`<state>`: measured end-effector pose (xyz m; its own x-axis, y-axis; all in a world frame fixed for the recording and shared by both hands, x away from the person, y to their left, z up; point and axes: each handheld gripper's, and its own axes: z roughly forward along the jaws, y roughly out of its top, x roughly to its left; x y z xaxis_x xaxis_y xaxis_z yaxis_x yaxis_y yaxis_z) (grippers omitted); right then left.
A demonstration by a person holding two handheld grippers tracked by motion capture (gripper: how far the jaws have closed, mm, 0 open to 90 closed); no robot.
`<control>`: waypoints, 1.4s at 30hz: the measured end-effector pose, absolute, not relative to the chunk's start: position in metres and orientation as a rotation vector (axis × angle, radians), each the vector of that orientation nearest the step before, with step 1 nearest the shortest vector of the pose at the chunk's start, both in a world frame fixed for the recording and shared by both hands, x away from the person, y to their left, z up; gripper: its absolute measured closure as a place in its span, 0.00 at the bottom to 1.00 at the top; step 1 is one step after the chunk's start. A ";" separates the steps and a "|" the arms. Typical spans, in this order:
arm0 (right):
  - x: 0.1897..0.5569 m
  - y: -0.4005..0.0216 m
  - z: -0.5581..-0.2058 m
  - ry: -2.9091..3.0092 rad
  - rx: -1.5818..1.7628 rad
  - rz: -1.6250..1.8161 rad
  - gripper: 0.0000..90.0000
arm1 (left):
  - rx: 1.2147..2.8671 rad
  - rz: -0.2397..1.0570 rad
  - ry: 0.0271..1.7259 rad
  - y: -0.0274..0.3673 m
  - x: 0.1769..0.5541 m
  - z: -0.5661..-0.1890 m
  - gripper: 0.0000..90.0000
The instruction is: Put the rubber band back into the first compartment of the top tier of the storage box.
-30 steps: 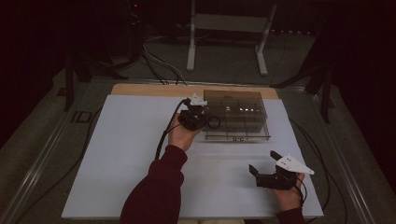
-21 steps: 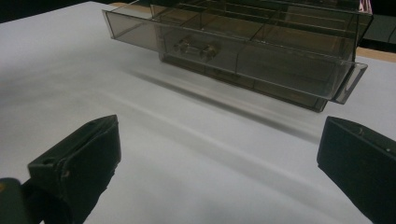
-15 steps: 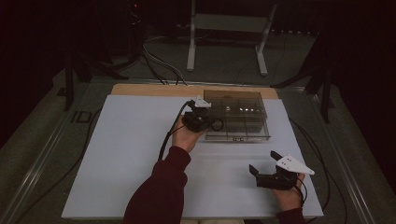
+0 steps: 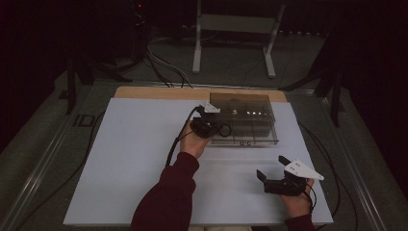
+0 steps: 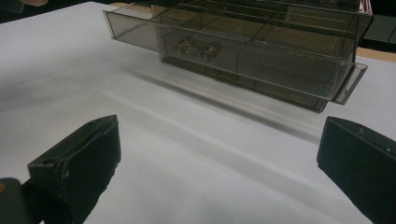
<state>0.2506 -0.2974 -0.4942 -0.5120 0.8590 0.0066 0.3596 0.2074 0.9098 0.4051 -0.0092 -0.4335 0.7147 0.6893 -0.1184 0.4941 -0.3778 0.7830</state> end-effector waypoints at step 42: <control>0.251 -0.297 -0.494 1.976 1.127 1.274 0.00 | 2.112 0.317 0.924 -0.019 0.407 -0.451 0.95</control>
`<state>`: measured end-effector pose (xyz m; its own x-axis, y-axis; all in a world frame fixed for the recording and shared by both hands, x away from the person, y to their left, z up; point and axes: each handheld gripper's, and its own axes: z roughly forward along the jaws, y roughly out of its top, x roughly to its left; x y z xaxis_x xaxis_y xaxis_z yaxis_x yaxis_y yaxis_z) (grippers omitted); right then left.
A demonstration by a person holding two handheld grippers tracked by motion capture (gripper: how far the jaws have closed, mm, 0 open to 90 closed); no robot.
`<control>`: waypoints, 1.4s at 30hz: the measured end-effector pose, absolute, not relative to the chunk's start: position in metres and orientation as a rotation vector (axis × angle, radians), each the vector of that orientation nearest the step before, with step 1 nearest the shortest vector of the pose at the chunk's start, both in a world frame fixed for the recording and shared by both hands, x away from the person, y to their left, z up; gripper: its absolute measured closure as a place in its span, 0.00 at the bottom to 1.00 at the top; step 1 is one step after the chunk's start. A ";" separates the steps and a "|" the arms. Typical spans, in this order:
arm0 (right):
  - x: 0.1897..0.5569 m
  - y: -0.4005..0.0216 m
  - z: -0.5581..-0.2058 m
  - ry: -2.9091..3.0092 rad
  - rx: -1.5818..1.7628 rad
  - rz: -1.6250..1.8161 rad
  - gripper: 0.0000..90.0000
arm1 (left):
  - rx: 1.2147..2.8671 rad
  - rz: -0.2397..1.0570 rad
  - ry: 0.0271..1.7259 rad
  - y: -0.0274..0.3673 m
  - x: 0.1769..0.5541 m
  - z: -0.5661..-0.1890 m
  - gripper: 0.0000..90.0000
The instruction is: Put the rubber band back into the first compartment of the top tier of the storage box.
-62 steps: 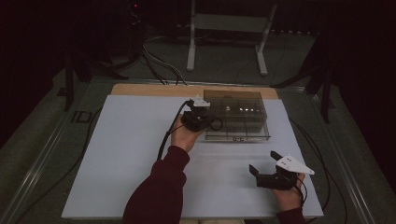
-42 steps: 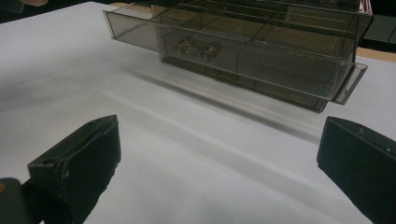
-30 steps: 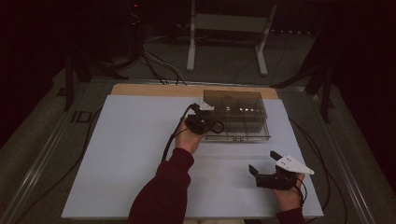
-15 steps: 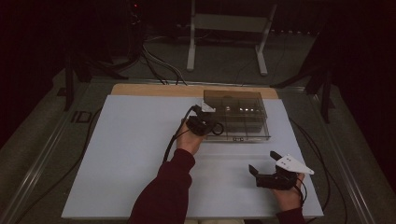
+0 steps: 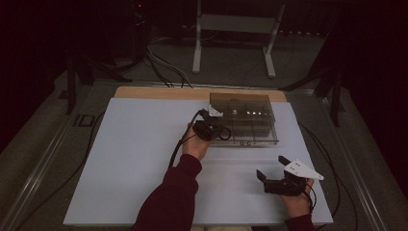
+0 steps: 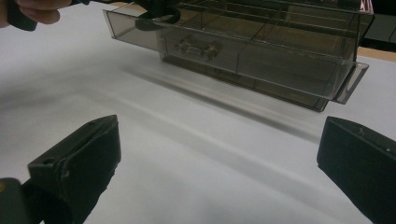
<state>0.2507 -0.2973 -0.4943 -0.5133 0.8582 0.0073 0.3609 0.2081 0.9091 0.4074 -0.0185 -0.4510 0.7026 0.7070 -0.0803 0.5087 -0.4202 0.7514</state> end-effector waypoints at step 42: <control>0.251 -0.296 -0.495 1.979 1.128 1.274 0.00 | 1.842 0.464 0.980 0.082 0.386 -0.402 0.01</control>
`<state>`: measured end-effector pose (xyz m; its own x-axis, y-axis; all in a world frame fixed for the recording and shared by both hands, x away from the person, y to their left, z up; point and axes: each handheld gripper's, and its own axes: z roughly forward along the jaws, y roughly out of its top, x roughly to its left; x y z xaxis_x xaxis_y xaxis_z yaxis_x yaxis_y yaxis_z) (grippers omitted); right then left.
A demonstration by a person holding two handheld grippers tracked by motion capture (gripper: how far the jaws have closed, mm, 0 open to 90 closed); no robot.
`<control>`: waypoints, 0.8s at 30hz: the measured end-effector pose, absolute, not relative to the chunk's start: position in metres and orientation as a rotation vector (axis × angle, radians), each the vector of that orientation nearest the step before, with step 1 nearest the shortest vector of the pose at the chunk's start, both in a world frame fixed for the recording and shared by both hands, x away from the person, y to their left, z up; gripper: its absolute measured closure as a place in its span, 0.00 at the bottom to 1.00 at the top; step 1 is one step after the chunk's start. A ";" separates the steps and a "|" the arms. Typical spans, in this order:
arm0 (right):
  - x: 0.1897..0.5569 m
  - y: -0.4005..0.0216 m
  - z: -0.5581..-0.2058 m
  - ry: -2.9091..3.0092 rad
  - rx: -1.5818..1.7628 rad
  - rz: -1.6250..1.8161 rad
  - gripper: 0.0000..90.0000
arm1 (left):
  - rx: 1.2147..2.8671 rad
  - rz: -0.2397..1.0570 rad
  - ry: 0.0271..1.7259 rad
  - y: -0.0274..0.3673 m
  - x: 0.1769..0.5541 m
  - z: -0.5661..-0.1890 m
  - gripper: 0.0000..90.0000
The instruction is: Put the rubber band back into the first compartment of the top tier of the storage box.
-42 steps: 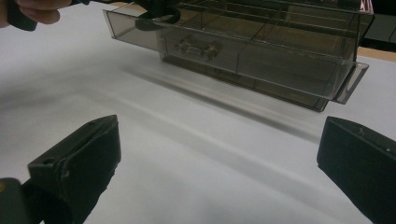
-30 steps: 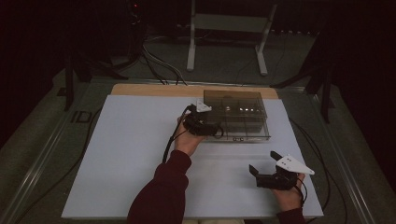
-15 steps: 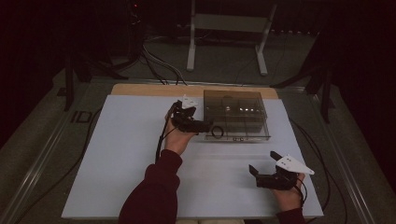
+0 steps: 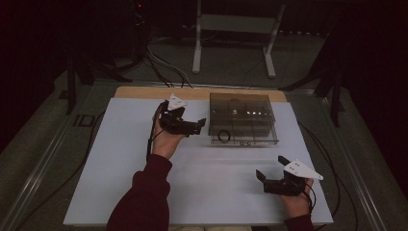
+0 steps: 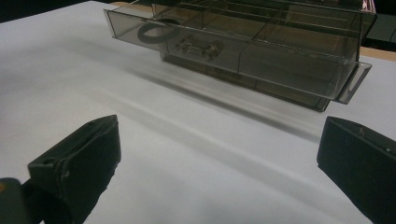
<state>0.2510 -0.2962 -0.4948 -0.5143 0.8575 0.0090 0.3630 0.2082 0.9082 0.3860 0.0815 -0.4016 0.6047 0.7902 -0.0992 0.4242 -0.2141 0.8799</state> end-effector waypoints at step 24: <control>0.251 -0.295 -0.495 1.979 1.127 1.273 0.00 | 1.773 0.544 1.037 0.163 0.352 -0.400 0.01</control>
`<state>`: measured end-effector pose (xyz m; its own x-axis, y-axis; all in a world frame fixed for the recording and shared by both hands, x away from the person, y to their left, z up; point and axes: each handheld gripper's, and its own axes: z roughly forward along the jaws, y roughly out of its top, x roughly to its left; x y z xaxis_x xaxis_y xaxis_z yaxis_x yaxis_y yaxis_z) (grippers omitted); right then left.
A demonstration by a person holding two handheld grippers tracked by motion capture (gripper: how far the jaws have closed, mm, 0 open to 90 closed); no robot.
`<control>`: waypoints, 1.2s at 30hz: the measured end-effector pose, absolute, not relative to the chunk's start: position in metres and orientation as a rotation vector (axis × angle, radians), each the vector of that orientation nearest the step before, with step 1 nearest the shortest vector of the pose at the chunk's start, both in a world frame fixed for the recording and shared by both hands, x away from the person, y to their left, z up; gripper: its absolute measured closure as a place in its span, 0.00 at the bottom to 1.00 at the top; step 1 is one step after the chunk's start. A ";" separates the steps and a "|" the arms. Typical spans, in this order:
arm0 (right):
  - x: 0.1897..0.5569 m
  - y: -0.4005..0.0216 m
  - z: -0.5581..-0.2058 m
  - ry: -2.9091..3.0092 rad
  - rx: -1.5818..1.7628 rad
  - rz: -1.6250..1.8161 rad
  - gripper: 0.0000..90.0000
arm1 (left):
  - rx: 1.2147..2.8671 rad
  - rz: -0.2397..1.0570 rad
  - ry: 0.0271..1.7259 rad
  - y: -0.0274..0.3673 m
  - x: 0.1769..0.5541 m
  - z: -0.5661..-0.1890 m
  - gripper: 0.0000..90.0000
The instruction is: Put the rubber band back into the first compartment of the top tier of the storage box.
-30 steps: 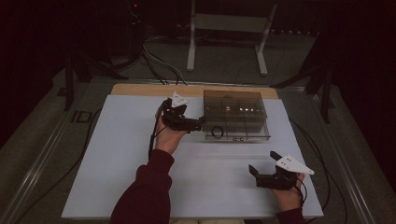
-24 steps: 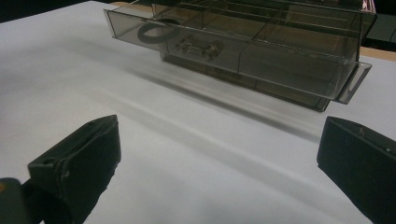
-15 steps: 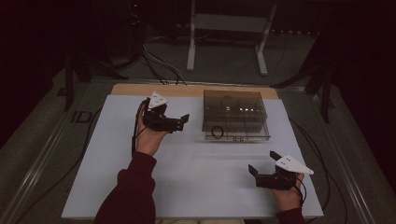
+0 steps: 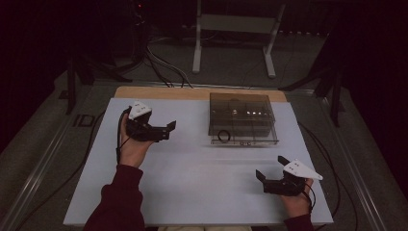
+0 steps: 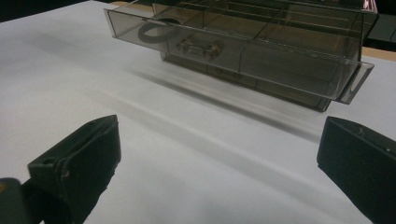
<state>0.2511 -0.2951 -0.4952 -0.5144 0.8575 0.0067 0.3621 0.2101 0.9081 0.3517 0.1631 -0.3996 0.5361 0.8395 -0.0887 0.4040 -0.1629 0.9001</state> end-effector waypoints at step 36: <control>0.251 -0.294 -0.495 1.970 1.119 1.291 0.00 | 1.743 0.666 1.132 0.242 0.273 -0.460 0.01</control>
<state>0.2512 -0.2941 -0.4950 -0.5180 0.8553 0.0110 0.3514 0.2011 0.9144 0.2727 0.2424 -0.4604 0.4301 0.9019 -0.0410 0.4020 -0.1507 0.9031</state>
